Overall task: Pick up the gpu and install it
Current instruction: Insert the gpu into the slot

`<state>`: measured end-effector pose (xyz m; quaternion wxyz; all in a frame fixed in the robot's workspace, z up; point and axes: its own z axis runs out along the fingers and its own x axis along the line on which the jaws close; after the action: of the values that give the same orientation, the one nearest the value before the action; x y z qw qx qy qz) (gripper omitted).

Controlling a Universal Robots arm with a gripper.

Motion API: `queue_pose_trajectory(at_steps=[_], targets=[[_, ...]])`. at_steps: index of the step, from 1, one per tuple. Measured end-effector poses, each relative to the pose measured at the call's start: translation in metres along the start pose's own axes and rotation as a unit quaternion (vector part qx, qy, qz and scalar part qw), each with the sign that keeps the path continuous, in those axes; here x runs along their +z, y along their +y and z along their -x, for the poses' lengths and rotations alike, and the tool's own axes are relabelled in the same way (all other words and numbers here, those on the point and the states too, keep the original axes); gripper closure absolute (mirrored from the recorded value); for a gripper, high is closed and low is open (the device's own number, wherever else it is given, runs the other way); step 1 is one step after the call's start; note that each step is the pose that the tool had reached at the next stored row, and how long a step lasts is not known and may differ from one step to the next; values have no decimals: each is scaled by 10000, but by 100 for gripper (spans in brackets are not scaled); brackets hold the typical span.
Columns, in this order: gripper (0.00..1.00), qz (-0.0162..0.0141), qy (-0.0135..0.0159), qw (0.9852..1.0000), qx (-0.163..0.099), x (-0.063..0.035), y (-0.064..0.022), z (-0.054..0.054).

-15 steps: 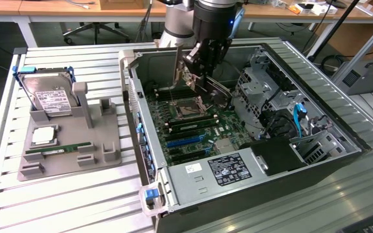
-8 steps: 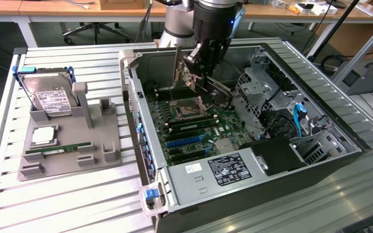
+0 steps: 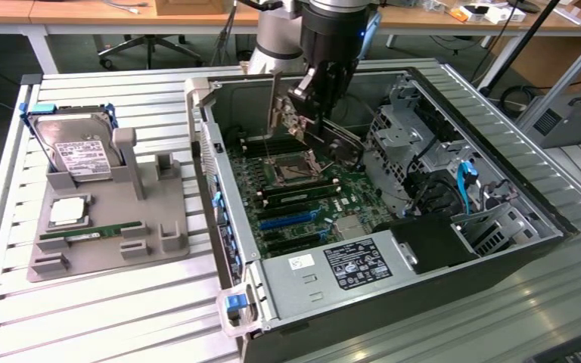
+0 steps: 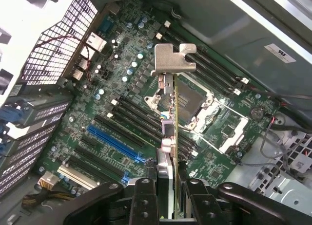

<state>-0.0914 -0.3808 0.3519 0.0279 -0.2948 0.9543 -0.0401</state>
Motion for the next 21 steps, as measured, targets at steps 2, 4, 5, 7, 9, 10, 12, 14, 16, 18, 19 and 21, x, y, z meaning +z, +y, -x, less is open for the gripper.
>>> queue_pose_trajectory(at_steps=[2,4,5,7,9,10,12,14,16,18,19,21], targets=[[73,0,-4,10000,-56,0,0,0],[73,1,-9,9999,-114,0,-1,-1],[73,1,-12,9999,-150,0,-1,-1],[73,2,-17,9998,-210,1,-1,-1],[73,2,-21,9996,-265,1,-2,-1],[73,2,-24,9995,-307,1,-2,-1],[73,2,-29,9993,-370,2,-2,-1],[73,2,-32,9991,-418,2,-2,-2],[73,2,-36,9989,-471,2,-3,-2],[73,2,-40,9986,-529,2,-3,-2],[73,2,-43,9984,-566,2,-3,-2],[73,2,-47,9980,-623,2,-3,-2]])
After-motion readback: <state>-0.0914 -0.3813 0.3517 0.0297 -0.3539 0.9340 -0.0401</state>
